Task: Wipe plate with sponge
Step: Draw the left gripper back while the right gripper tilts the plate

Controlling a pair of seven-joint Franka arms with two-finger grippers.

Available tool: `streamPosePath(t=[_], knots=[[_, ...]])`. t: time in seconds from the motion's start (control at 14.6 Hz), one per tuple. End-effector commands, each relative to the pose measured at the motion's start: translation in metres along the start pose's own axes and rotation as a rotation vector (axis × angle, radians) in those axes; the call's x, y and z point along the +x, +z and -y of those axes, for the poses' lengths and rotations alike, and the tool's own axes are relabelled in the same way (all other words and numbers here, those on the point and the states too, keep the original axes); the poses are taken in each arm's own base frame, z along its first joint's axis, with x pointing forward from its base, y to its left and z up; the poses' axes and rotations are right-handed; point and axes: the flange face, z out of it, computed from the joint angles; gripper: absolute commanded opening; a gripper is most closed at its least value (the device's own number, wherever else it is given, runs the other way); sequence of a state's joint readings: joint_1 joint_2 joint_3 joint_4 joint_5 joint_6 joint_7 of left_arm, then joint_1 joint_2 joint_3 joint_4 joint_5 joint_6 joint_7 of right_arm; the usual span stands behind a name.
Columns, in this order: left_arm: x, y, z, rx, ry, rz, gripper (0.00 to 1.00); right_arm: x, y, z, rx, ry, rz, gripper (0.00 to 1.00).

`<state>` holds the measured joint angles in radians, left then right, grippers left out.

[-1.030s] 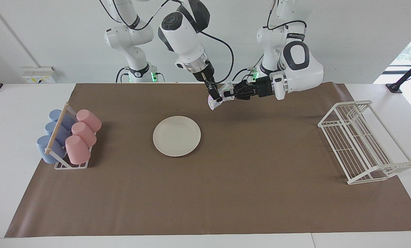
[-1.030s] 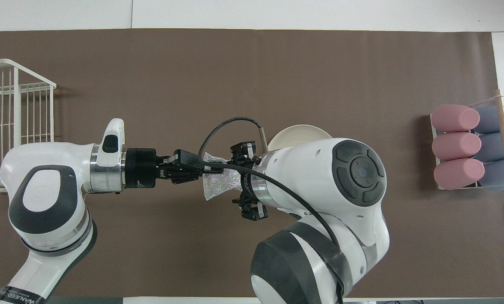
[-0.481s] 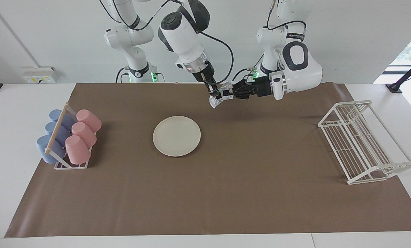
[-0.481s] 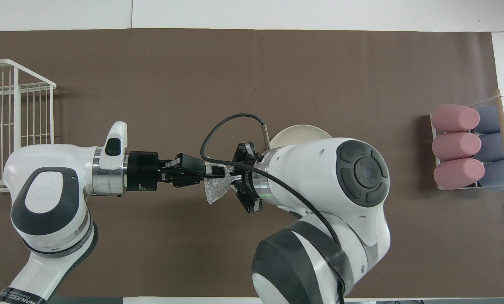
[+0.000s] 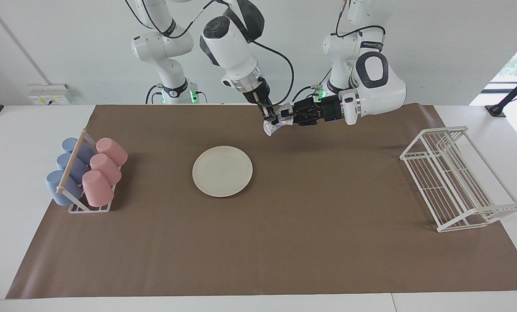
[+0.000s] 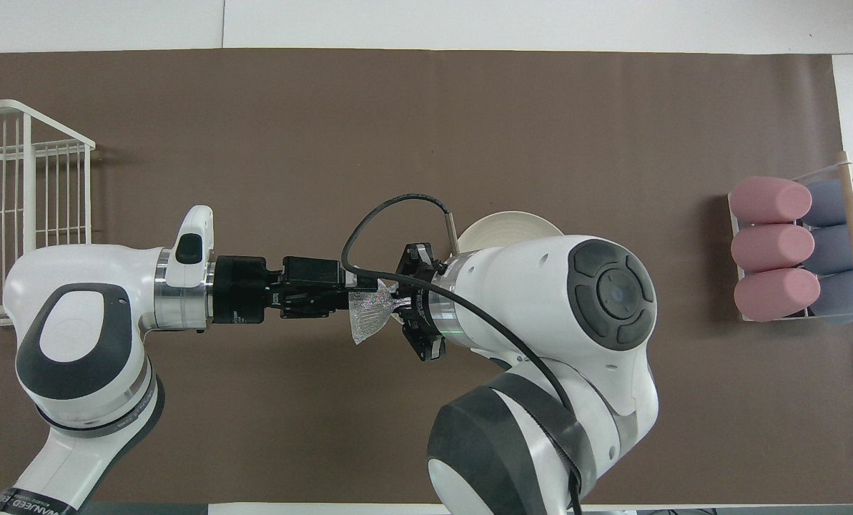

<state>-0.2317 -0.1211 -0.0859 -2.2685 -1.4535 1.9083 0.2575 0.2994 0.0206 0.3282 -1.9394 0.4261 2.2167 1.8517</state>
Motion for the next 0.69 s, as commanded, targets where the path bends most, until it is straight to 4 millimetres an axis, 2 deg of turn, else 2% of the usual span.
streamPosePath(t=[0.0, 0.21, 0.34, 0.48, 0.62], knots=[[-0.005, -0.004, -0.001, -0.012, 0.012, -0.013, 1.0, 0.047, 0.032, -0.011, 0.006, -0.076, -0.039, 0.0], [-0.005, -0.005, -0.002, -0.01, 0.013, -0.018, 1.0, 0.101, 0.065, -0.011, 0.011, -0.157, -0.075, 0.0], [-0.004, -0.005, -0.004, -0.004, 0.016, -0.023, 1.0, 0.109, 0.073, -0.013, 0.007, -0.159, -0.082, 0.0], [0.0, -0.013, 0.001, 0.089, 0.045, -0.035, 1.0, 0.138, 0.077, -0.016, 0.0, -0.145, -0.102, 0.0], [0.005, -0.02, 0.005, 0.197, 0.075, -0.069, 1.0, 0.155, 0.092, -0.021, 0.025, -0.177, -0.118, 0.0]])
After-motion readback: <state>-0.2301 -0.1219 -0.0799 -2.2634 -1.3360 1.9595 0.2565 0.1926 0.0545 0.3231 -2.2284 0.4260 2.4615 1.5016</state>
